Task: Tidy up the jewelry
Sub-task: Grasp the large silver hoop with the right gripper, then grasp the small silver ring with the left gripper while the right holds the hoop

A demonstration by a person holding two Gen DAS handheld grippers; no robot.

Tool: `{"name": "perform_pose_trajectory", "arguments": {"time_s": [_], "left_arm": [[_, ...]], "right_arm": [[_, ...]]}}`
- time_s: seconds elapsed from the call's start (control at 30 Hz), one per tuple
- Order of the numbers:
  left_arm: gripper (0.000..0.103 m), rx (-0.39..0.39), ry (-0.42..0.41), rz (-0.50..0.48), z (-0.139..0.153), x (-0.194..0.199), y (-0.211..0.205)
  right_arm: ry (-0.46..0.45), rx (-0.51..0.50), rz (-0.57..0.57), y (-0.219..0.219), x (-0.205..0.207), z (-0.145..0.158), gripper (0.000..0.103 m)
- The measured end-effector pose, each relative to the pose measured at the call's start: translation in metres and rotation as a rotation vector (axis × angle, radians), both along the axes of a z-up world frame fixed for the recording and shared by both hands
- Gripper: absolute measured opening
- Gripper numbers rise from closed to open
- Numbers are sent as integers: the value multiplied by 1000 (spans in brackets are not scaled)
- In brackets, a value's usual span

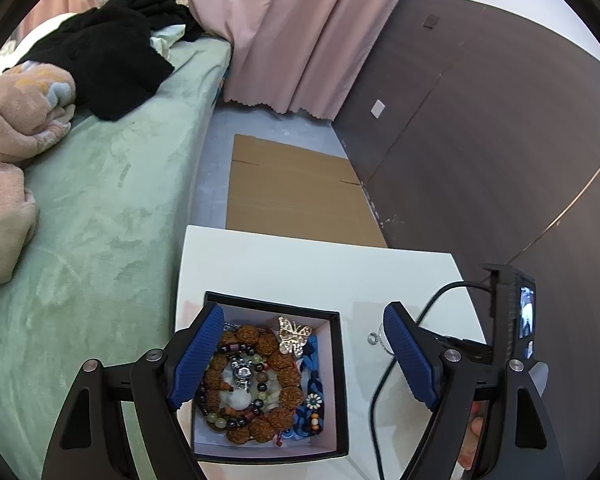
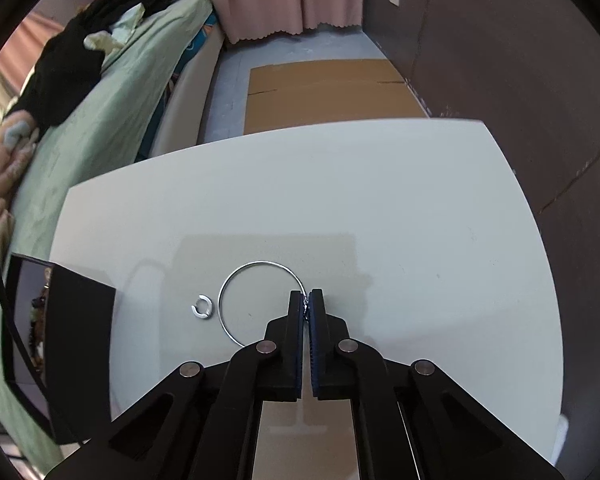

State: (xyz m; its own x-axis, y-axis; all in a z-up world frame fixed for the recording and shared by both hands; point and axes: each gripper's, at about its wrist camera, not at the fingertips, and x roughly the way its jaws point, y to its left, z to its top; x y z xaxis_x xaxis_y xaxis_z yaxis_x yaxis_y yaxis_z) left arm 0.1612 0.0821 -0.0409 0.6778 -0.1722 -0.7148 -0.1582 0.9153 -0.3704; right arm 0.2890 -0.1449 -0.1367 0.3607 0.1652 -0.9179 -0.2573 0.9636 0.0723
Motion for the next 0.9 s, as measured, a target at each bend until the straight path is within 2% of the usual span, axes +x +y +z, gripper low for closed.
{"name": "perform_pose_trajectory", "arguments": {"time_s": [0.27, 0.4, 0.53, 0.7, 0.9], "left_arm": [[81, 34, 4, -65, -1, 10, -29], [74, 63, 17, -125, 0, 19, -52], [59, 82, 78, -162, -6, 32, -70], [47, 111, 176, -182, -13, 50, -86], [42, 149, 306, -207, -26, 73, -108]], "right_arm": [[8, 207, -80, -53, -1, 20, 3], [4, 269, -101, -69, -2, 28, 3], [16, 308, -122, -82, 2, 27, 3], [11, 341, -143, -98, 8, 32, 3], [16, 381, -164, -115, 8, 34, 3]]}}
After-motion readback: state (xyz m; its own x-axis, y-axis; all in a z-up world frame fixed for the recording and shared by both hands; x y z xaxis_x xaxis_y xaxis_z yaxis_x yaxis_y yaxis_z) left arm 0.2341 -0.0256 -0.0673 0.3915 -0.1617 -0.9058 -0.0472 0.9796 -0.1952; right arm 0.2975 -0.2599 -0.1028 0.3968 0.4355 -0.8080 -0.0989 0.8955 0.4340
